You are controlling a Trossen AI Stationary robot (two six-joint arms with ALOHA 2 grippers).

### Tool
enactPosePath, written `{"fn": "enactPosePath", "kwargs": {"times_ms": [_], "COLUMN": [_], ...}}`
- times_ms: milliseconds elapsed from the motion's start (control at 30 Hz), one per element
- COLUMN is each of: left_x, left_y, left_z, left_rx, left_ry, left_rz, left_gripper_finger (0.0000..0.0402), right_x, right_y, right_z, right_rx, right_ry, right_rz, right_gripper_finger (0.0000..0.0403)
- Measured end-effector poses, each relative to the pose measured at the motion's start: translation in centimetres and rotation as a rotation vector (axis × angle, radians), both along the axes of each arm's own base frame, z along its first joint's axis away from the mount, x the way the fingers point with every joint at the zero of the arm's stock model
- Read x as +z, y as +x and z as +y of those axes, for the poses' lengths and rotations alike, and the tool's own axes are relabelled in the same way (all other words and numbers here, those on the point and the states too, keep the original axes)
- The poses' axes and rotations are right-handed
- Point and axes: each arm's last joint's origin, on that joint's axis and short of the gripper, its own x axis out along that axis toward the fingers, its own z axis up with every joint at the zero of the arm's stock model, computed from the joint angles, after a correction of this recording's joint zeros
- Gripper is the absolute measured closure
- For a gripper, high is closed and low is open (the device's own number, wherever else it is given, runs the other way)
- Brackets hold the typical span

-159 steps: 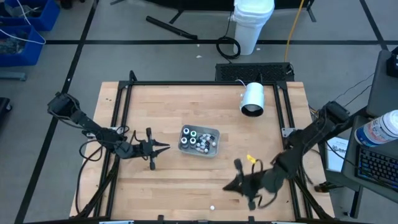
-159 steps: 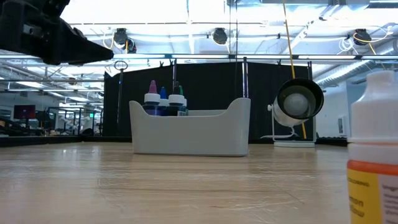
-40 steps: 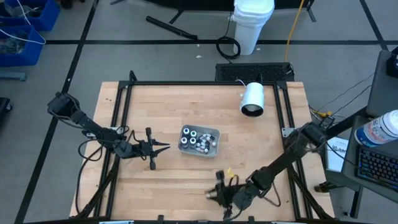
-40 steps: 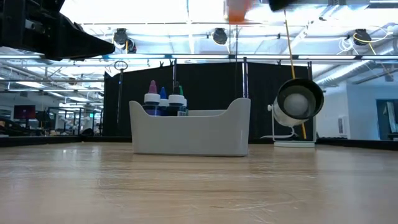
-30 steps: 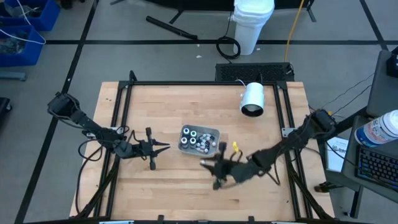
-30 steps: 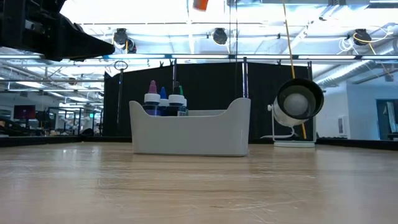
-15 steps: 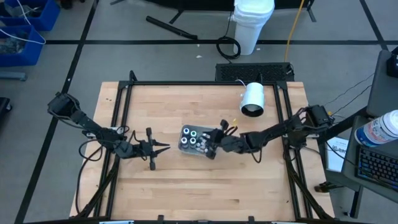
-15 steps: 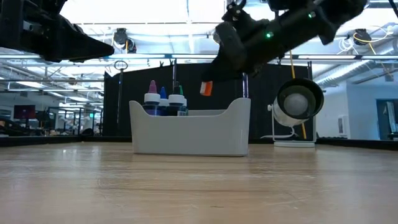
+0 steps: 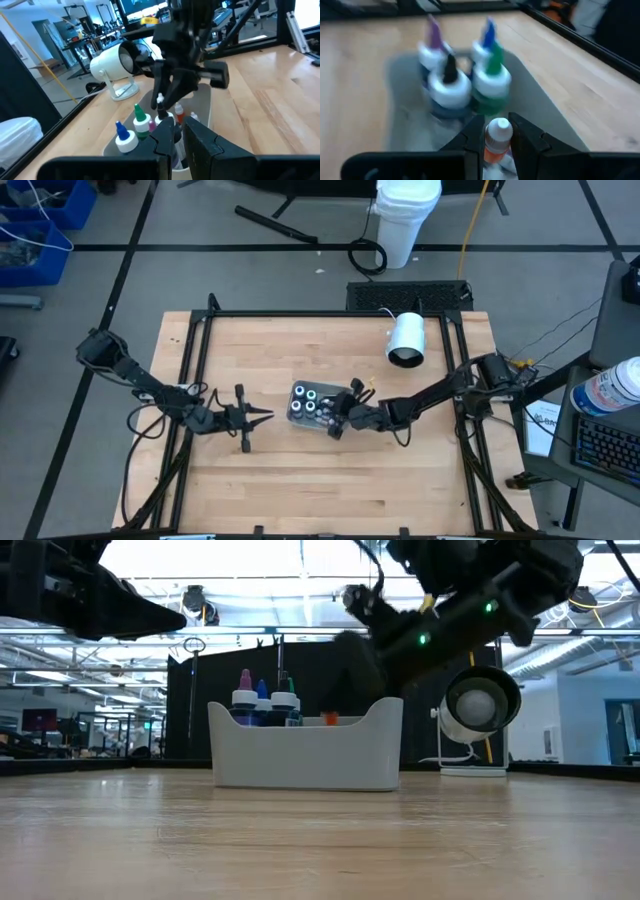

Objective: Pick & Place food coloring
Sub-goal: Put the orange food coloring bottle into the gray bin

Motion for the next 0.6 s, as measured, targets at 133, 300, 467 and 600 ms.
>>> {"fn": "enactPosePath", "kwargs": {"times_ms": [133,300,467,600], "left_x": [-0.03,-0.10,-0.11,-0.11], "left_y": [0.14,0.29,0.39,0.42], "left_z": [0.27,0.62,0.83,0.73], "left_rx": [0.008,0.027,0.037,-0.001], "left_ry": [0.000,0.004,-0.006,-0.011], "left_rz": [0.003,0.010,0.009,0.011], "left_gripper_finger": [0.0355,0.0355,0.0355,0.0355], "right_x": [-0.40,-0.41,-0.94,-1.19], "right_y": [-0.04,0.02,0.05,0.11], "right_z": [-0.10,-0.14,-0.24,-0.30], "right_rx": [-0.029,-0.012,-0.004,-0.004], "right_ry": [-0.008,0.014,0.033,0.030], "right_rz": [0.020,0.022,0.039,0.049], "right_gripper_finger": [0.0346,0.0343,0.0344,0.0344]}}
